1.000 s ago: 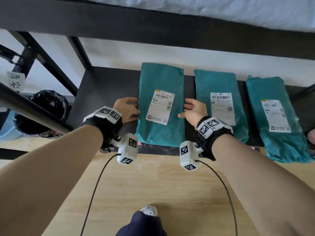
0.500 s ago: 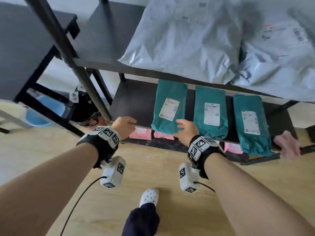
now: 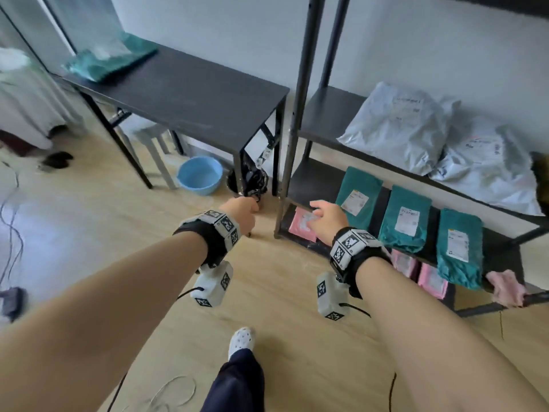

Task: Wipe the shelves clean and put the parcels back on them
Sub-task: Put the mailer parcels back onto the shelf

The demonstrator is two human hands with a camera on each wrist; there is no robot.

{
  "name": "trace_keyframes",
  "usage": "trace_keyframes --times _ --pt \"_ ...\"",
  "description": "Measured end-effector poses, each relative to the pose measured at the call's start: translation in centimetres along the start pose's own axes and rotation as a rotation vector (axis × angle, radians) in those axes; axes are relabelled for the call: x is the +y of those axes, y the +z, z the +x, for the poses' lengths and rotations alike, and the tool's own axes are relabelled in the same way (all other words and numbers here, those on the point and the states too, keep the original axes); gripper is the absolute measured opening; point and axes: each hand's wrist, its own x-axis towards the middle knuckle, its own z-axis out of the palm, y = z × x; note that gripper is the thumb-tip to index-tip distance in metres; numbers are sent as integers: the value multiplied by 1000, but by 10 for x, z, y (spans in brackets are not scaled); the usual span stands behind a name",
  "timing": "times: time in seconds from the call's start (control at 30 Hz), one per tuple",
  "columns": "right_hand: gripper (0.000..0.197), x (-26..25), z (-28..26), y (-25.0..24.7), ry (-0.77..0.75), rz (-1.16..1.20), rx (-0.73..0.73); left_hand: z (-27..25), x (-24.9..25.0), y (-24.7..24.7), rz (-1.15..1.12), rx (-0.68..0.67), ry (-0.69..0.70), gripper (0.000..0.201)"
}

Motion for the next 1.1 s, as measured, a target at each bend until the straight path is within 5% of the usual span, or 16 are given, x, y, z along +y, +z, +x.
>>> trace_keyframes --times 0.23,0.67,1.1 --pt "43 -120 -6 61 -139 -211 -185 -29 -94 -64 2 52 -119 32" --pt "49 -345 94 198 -180 -324 -215 38 -284 -256 213 79 -191 34" --pt "43 -508 289 257 -274 -256 -207 207 -404 -393 228 81 -292 37"
